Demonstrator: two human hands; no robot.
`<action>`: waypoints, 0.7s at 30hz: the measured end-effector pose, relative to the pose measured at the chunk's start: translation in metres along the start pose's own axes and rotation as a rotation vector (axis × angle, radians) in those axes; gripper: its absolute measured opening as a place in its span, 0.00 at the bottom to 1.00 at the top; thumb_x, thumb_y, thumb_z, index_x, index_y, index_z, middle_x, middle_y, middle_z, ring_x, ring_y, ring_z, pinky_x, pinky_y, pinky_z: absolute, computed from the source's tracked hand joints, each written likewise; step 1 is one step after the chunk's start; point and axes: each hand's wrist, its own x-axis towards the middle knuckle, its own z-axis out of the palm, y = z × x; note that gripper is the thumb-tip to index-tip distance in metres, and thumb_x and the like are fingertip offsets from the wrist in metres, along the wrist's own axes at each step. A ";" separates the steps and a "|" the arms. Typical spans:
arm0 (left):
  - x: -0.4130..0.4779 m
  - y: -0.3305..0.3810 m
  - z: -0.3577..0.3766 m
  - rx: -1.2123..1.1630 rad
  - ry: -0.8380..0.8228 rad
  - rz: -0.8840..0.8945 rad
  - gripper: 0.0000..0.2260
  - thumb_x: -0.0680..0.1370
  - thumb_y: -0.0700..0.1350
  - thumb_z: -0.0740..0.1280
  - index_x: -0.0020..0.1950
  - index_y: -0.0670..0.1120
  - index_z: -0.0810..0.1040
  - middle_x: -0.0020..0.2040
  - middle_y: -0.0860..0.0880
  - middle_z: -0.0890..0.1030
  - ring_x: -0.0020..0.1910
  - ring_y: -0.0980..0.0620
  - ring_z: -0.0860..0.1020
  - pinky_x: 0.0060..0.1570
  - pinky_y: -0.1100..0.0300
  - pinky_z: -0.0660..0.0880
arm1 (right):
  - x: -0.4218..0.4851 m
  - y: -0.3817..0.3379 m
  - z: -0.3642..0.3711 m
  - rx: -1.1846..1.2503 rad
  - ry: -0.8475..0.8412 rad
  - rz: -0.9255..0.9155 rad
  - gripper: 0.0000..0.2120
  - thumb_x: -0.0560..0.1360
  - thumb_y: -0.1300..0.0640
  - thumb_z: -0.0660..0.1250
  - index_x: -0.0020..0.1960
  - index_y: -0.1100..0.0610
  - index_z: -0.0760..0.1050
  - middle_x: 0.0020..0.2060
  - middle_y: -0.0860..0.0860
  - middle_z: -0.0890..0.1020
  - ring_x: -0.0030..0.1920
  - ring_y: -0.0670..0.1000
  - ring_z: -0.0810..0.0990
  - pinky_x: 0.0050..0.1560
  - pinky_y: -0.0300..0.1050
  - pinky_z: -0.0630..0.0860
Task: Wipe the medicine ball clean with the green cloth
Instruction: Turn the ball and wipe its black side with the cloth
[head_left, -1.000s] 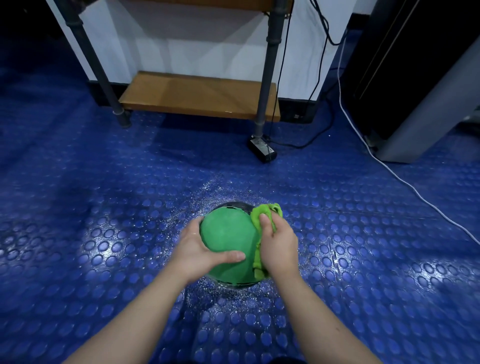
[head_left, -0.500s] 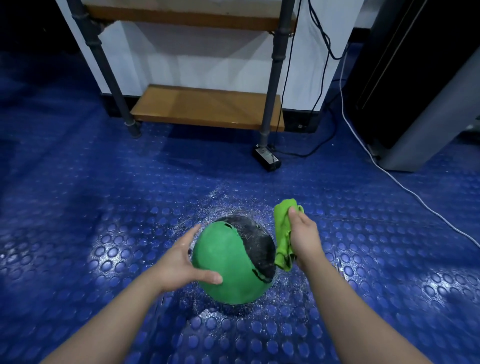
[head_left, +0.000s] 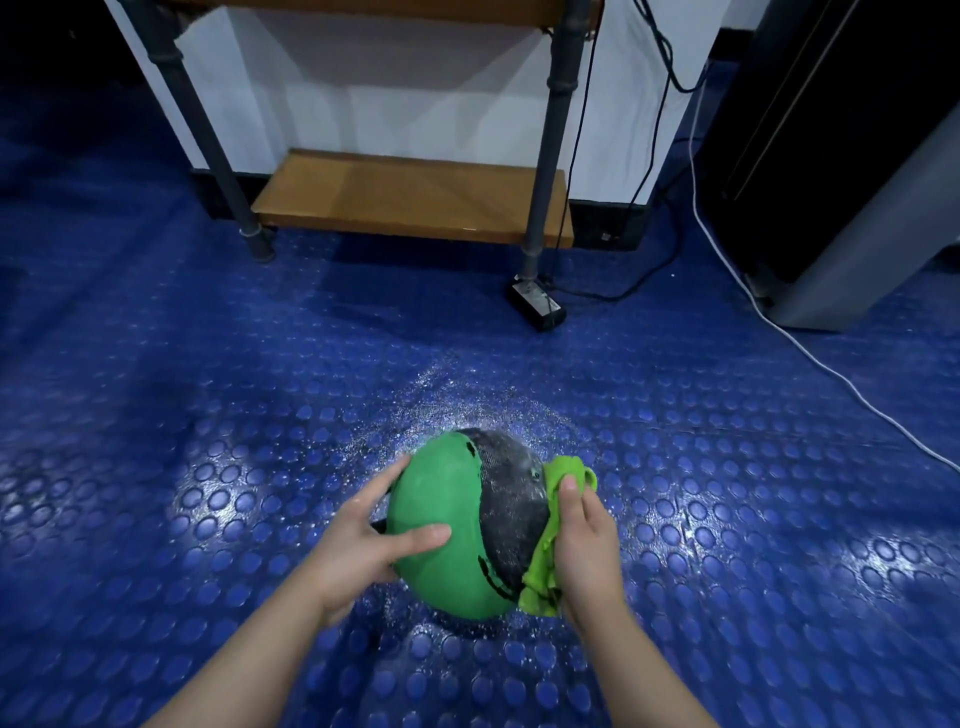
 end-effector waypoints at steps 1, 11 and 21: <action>0.003 -0.001 0.003 -0.007 -0.027 -0.010 0.48 0.53 0.49 0.84 0.71 0.62 0.69 0.63 0.59 0.77 0.51 0.47 0.84 0.48 0.41 0.81 | -0.004 0.000 -0.004 0.017 0.029 -0.005 0.33 0.70 0.30 0.56 0.60 0.55 0.77 0.57 0.51 0.81 0.59 0.52 0.78 0.63 0.58 0.73; 0.023 0.009 0.018 -0.007 -0.097 -0.007 0.45 0.61 0.46 0.83 0.73 0.63 0.65 0.69 0.55 0.69 0.57 0.60 0.78 0.52 0.53 0.80 | 0.006 -0.003 -0.026 -0.010 0.003 -0.101 0.16 0.79 0.43 0.56 0.44 0.52 0.76 0.43 0.46 0.81 0.47 0.49 0.78 0.56 0.53 0.74; 0.015 -0.010 0.044 0.999 -0.065 0.370 0.61 0.52 0.68 0.78 0.70 0.77 0.37 0.77 0.62 0.35 0.79 0.52 0.47 0.76 0.44 0.55 | -0.003 -0.029 -0.027 -0.323 0.050 -0.392 0.27 0.76 0.34 0.48 0.59 0.49 0.76 0.57 0.50 0.78 0.60 0.52 0.74 0.61 0.50 0.70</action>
